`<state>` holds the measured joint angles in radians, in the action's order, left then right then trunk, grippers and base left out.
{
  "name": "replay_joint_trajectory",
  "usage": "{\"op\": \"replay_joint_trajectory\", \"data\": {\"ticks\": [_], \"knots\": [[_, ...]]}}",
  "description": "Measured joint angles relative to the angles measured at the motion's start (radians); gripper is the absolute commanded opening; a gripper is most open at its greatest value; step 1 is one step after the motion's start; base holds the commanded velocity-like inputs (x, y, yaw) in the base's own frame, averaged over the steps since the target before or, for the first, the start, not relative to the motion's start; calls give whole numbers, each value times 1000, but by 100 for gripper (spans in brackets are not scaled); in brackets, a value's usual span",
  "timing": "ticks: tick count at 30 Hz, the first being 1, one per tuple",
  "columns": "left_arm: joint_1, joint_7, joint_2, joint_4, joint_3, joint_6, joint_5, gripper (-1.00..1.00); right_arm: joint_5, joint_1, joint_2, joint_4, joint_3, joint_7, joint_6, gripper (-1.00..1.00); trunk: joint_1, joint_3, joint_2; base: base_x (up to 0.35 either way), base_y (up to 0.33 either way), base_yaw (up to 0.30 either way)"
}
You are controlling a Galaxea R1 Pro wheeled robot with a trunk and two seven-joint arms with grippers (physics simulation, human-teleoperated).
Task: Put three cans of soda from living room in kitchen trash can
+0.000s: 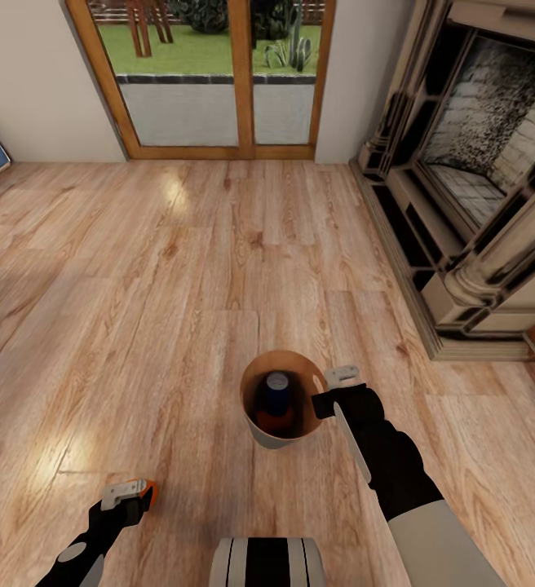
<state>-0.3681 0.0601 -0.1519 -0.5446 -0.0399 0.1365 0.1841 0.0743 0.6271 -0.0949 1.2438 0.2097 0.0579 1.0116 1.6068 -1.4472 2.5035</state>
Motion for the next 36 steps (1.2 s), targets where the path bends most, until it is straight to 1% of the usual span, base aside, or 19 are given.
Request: {"op": "replay_joint_trajectory", "data": {"ticks": [6,8,31,33,36], "knots": [[0,0,0,0,0,0,0,100,3,0,0,0,0,0,0,-100,0,0,0,0,0,0],[0,0,0,0,0,0,0,100,1,0,0,-1,0,0,0,-100,1,-8,0,0,0,0],[0,0,0,0,0,0,0,100,2,0,0,0,0,0,0,-100,1,-8,0,0,0,0],[0,0,0,0,0,0,0,100,1,0,0,0,0,0,0,-100,2,-15,1,0,0,0],[0,0,0,0,0,0,0,100,2,0,0,0,0,0,0,-100,2,-15,1,0,0,0]]}}
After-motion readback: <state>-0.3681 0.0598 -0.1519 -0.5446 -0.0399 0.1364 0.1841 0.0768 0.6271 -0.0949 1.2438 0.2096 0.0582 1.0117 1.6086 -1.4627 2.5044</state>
